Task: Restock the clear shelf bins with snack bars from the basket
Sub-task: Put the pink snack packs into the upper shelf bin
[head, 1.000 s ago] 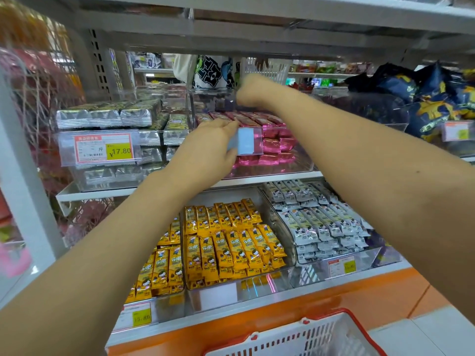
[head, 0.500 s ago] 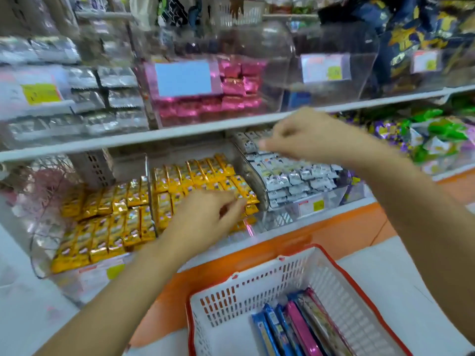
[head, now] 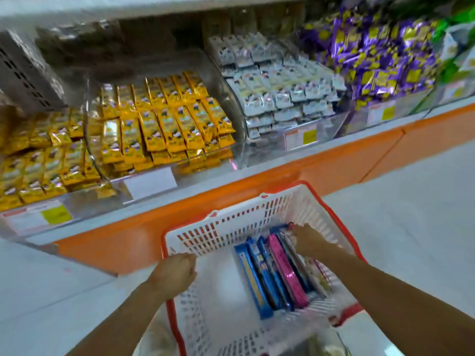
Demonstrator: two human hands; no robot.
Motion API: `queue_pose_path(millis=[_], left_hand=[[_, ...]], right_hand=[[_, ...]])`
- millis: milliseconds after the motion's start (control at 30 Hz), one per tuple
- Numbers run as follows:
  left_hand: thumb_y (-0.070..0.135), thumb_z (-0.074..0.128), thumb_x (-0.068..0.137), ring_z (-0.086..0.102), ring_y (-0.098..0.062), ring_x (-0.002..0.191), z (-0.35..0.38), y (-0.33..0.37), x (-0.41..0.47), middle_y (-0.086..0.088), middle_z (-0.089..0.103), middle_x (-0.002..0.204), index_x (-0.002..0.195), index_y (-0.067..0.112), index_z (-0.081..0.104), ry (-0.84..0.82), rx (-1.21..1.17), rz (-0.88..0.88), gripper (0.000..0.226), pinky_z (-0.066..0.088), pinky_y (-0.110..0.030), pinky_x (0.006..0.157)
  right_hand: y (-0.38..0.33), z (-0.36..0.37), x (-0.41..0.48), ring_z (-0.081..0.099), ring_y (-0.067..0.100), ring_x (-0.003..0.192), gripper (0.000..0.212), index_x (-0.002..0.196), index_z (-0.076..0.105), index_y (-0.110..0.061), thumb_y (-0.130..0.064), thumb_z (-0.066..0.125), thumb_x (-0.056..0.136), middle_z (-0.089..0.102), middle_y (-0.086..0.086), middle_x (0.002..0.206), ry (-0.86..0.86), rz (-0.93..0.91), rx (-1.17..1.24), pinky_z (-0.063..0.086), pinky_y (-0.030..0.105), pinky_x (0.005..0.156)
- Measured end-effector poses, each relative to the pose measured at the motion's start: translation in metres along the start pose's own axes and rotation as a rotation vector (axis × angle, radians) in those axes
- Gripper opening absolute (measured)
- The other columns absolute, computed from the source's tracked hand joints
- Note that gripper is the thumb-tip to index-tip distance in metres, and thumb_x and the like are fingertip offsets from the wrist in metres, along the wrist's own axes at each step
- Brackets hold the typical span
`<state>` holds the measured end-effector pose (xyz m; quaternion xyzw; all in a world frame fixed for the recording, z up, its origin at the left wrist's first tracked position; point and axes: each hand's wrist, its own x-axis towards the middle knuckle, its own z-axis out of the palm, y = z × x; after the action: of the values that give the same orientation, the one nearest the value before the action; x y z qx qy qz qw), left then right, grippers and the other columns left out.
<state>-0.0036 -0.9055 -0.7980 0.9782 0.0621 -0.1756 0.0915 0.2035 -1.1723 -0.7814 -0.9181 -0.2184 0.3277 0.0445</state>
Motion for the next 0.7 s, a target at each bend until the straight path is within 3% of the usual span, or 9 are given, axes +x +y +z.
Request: queue_pose_path(millis=[100,200,233,300,367,500,567,700], left_hand=[[0.035,0.052,0.093,0.063,-0.020,0.075,0.010,-0.001,0.001,-0.001,0.065,0.080,0.085,0.015,0.060,0.000,0.026,-0.020,0.023,0.046,-0.029,0.064],[0.033,0.068,0.080,0.054,-0.012,0.043,0.017,0.002,0.005,0.005,0.056,0.050,0.059,0.022,0.055,0.073,0.048,-0.039,0.028,0.029,-0.019,0.044],[0.033,0.069,0.079,0.053,-0.011,0.041,0.016,0.004,0.007,0.006,0.056,0.049,0.058,0.022,0.054,0.096,0.056,-0.057,0.028,0.025,-0.018,0.044],[0.036,0.054,0.090,0.060,-0.013,0.057,0.014,0.012,0.011,0.004,0.064,0.066,0.071,0.022,0.059,0.103,0.061,-0.093,0.024,0.030,-0.021,0.049],[0.036,0.040,0.097,0.059,-0.013,0.071,0.017,0.019,0.021,0.003,0.066,0.083,0.085,0.019,0.059,0.062,-0.021,-0.168,0.028,0.034,-0.024,0.058],[0.024,0.047,0.094,0.057,-0.017,0.075,0.036,0.050,0.058,-0.003,0.062,0.080,0.072,0.018,0.051,-0.075,-0.370,-0.287,0.023,0.043,-0.028,0.066],[0.019,0.053,0.090,0.055,-0.018,0.070,0.049,0.071,0.082,-0.005,0.057,0.074,0.067,0.014,0.050,-0.182,-0.564,-0.331,0.023,0.045,-0.030,0.066],[0.014,0.064,0.085,0.052,-0.008,0.052,0.075,0.115,0.128,-0.003,0.057,0.062,0.069,0.003,0.065,-0.369,-0.924,-0.477,0.020,0.046,-0.020,0.058]], right_hand=[[0.023,0.035,0.017,0.051,0.034,0.120,0.040,0.134,0.042,-0.005,-0.008,0.044,0.095,0.046,0.018,0.134,-0.067,0.202,0.051,0.048,0.034,0.090],[0.039,0.068,0.034,0.050,0.033,0.122,0.048,0.137,0.040,0.002,-0.019,0.047,0.094,0.047,0.019,0.137,-0.058,0.359,0.130,0.046,0.036,0.098],[0.044,0.079,0.043,0.048,0.033,0.123,0.052,0.139,0.039,0.000,-0.028,0.047,0.095,0.048,0.018,0.138,-0.040,0.400,0.162,0.044,0.038,0.100],[0.039,0.089,0.046,0.045,0.033,0.127,0.057,0.139,0.039,-0.003,-0.043,0.037,0.099,0.048,0.017,0.138,-0.013,0.425,0.196,0.038,0.041,0.105],[0.030,0.088,0.042,0.047,0.031,0.124,0.045,0.134,0.045,-0.002,-0.031,0.027,0.104,0.050,0.018,0.135,0.033,0.395,0.164,0.037,0.038,0.105],[0.025,0.091,0.051,0.060,0.029,0.106,0.033,0.118,0.058,0.002,-0.010,0.033,0.101,0.062,0.017,0.117,0.043,0.434,0.236,0.045,0.030,0.079],[0.026,0.096,0.056,0.063,0.028,0.097,0.029,0.115,0.058,0.002,-0.008,0.036,0.099,0.063,0.016,0.110,0.010,0.470,0.308,0.041,0.029,0.066],[0.041,0.110,0.053,0.046,0.015,0.051,0.023,0.079,0.056,-0.009,-0.018,0.046,0.098,0.050,0.002,0.062,0.042,0.487,0.405,0.030,0.025,0.042]])
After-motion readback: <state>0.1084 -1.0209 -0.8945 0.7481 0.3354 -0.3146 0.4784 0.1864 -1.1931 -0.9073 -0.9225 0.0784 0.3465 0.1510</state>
